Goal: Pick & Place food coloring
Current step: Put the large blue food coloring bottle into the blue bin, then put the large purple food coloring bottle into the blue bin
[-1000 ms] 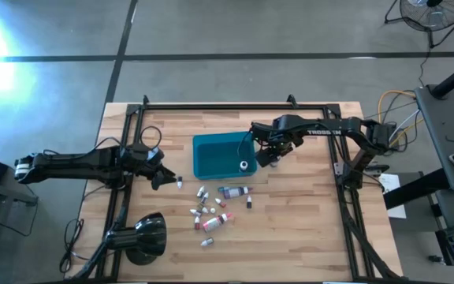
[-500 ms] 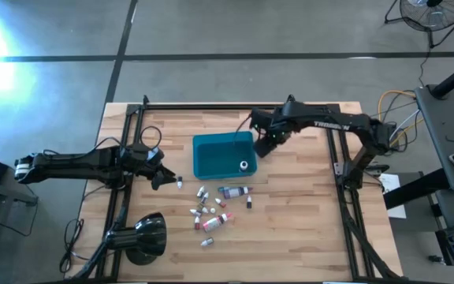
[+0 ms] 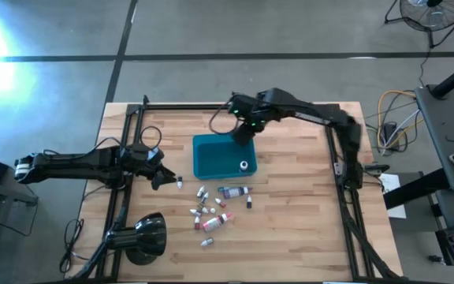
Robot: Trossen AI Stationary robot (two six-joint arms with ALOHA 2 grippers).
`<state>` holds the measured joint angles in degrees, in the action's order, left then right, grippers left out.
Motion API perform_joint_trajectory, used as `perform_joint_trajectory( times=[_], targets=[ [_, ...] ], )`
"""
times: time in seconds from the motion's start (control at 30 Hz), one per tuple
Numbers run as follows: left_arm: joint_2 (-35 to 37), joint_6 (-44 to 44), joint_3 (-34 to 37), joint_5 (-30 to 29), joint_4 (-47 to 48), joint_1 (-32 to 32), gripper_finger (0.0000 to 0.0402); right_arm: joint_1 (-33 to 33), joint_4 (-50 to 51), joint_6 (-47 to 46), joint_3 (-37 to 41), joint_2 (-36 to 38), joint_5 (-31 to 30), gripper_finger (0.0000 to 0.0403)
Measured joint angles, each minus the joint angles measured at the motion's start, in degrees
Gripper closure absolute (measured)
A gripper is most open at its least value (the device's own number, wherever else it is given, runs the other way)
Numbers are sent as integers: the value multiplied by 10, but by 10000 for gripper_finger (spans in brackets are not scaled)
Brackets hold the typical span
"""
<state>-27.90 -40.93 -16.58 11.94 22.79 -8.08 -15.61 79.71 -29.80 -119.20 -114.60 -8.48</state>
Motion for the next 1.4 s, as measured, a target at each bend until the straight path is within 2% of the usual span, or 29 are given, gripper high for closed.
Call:
perform_joint_trajectory(
  times=[0.2, 0.6, 0.73, 1.07, 1.27, 1.4],
  targets=[
    [0, 0, 0, 0, 0, 0, 224, -18, 49, 50, -73, -95, 38, 299],
    [0, 0, 0, 0, 0, 0, 224, -50, 26, 90, -75, -157, 71, 298],
    [0, 0, 0, 0, 0, 0, 224, -49, 16, 98, -75, -165, 72, 291],
    [0, 0, 0, 0, 0, -1, 224, -49, 15, 103, -74, -167, 44, 221],
    [0, 0, 0, 0, 0, 0, 224, -50, 13, 105, -74, -163, 33, 212],
    [0, 0, 0, 0, 0, 0, 224, -49, 14, 117, -75, -135, -3, 212]
  ],
)
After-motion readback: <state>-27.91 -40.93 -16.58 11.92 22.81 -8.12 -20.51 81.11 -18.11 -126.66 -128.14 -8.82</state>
